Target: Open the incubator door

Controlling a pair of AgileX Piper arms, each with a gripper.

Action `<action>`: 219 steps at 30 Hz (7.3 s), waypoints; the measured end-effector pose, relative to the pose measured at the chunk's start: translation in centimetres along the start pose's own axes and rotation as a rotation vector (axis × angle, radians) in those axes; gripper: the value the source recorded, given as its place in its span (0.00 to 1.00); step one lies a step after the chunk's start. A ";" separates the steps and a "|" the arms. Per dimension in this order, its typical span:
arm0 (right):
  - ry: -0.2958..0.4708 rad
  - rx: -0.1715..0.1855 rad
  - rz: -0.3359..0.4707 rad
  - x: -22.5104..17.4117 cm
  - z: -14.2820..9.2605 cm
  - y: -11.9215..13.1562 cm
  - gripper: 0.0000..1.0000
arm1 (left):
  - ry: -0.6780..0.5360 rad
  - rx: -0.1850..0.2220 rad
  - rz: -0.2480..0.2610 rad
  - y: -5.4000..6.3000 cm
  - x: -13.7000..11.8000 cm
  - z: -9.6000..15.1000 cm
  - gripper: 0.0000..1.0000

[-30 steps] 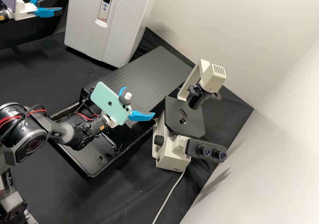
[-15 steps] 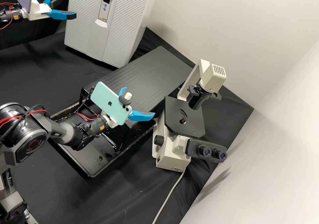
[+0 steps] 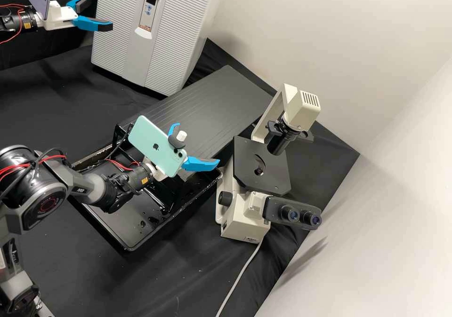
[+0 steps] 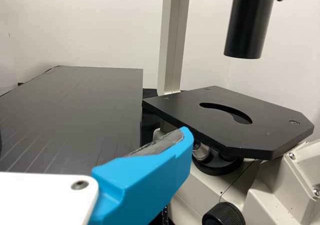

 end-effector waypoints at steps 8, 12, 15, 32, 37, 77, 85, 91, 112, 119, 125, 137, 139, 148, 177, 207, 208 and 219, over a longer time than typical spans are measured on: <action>0.000 0.000 0.000 0.0 0.0 0.0 1.00 | -0.031 -0.007 -0.015 -0.5 0.4 1.2 1.00; 0.000 0.000 0.000 0.0 0.0 0.0 1.00 | -0.042 -0.007 -0.019 -0.7 0.6 1.6 1.00; 0.000 0.000 0.000 0.0 0.0 0.0 1.00 | -0.042 -0.007 -0.019 -0.7 0.6 1.6 1.00; 0.000 0.000 0.000 0.0 0.0 0.0 1.00 | -0.027 -0.005 -0.015 -0.5 0.4 0.9 1.00; 0.000 0.000 0.000 0.0 0.0 0.0 1.00 | -0.011 -0.004 -0.013 -0.4 0.1 0.3 1.00; 0.000 0.000 0.000 0.0 0.0 0.0 1.00 | -0.039 -0.038 -0.017 -0.2 1.2 1.4 1.00; 0.000 0.000 0.000 0.0 0.0 0.0 1.00 | -0.030 -0.057 -0.047 -1.2 0.7 1.4 1.00; 0.000 0.000 0.000 0.0 0.0 0.0 1.00 | -0.031 -0.067 -0.052 -1.4 0.6 1.6 1.00; 0.000 0.000 0.000 0.0 0.0 0.0 1.00 | -0.030 -0.068 -0.047 -1.2 0.6 1.7 1.00; 0.000 0.000 0.000 0.0 0.0 0.0 1.00 | -0.030 -0.068 -0.047 -1.2 0.6 1.7 0.00; 0.000 0.000 0.000 0.0 0.0 0.0 1.00 | -0.030 -0.068 -0.047 -1.2 0.6 1.7 0.00; 0.000 0.000 0.000 0.0 0.0 0.0 1.00 | -0.030 -0.069 -0.048 -1.2 0.6 1.7 0.00; 0.000 0.000 0.000 0.0 0.0 0.0 1.00 | -0.030 -0.069 -0.048 -1.2 0.6 1.7 0.00; 0.000 0.000 0.000 0.0 0.0 0.0 1.00 | -0.030 -0.069 -0.048 -1.2 0.6 1.7 0.00; 0.000 0.000 0.000 0.0 0.0 0.0 1.00 | 0.027 -0.114 -0.020 -1.1 0.2 0.9 0.00; 0.000 0.000 0.000 0.0 0.0 0.0 1.00 | -0.011 -0.101 -0.030 -0.5 -1.2 2.6 0.00; 0.000 0.000 0.000 0.0 0.0 0.0 1.00 | -0.039 -0.091 -0.032 -0.6 -1.1 3.0 0.00; 0.000 0.000 0.000 0.0 0.0 0.0 1.00 | -0.099 -0.071 -0.035 -0.7 -1.0 3.8 0.00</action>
